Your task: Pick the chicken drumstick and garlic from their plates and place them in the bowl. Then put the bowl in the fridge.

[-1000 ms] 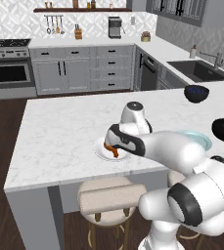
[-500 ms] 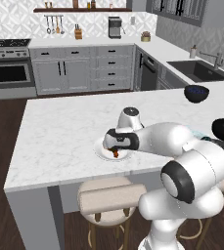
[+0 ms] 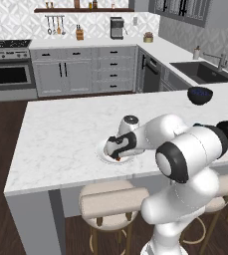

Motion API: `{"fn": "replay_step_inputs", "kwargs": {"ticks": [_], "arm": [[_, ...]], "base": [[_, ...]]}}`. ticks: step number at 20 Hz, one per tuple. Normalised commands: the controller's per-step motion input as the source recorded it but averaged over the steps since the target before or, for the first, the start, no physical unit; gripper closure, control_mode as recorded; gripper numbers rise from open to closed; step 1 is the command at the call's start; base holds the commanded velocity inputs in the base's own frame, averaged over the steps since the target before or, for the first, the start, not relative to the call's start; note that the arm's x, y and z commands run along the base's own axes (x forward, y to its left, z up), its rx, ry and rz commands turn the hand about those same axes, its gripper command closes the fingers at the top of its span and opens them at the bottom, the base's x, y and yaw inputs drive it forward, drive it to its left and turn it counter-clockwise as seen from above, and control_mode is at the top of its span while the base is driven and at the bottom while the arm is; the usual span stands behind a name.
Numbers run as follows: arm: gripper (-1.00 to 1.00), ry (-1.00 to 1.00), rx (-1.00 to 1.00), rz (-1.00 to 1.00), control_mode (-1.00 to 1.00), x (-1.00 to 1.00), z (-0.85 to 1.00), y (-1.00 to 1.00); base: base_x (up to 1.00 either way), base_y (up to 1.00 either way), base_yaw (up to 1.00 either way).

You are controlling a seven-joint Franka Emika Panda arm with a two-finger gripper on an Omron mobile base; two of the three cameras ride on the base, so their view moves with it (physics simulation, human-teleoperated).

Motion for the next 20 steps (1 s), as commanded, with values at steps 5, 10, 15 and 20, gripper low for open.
{"fn": "replay_step_inputs", "kwargs": {"ticks": [5, 10, 15, 20], "arm": [[-1.00, 0.01, 0.00, 0.00, -1.00, 0.16, -0.31, 0.00], [1.00, 0.03, 0.00, 0.00, -1.00, 0.14, -0.24, 0.01], [1.00, 0.00, 0.01, 0.00, -1.00, 0.05, -0.04, 0.00], [1.00, 0.01, 0.00, -0.01, -1.00, -0.32, 0.04, 0.03]], "base": [[0.00, 0.00, 0.00], [0.00, 0.00, 0.00], [0.00, 0.00, 0.00], [0.00, 0.00, 0.00]]}}
